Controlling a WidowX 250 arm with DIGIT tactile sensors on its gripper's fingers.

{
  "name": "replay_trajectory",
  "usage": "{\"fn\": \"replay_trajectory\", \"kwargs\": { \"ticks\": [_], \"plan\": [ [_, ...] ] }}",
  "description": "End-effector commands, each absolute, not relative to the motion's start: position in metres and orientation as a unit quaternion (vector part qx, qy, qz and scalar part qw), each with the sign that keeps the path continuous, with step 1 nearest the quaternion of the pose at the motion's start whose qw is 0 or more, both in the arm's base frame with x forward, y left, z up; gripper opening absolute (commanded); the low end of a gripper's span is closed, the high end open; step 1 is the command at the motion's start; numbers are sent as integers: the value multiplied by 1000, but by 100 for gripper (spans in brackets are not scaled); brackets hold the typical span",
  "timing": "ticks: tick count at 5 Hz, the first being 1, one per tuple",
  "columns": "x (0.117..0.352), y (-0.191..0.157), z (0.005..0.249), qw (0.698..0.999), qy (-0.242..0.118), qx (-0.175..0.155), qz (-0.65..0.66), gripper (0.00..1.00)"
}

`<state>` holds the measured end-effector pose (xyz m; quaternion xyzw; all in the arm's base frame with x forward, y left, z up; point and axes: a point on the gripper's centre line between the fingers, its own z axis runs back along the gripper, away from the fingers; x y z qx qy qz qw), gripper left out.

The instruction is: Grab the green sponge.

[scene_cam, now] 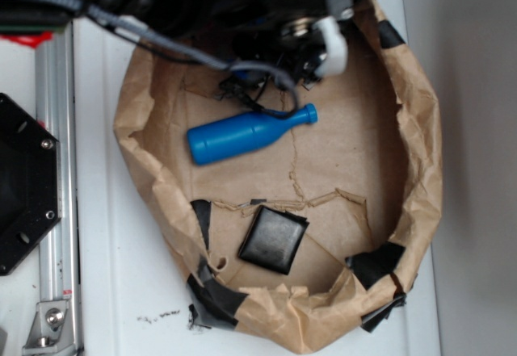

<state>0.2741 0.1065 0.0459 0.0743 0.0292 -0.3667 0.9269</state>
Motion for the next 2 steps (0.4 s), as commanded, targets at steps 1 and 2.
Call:
{"fn": "replay_trajectory", "kwargs": {
  "ticks": [1,2],
  "plan": [
    [280,29,139,970,-44,89,-223,0],
    [272,12,163,985,-72,70,-143,0]
  ]
}}
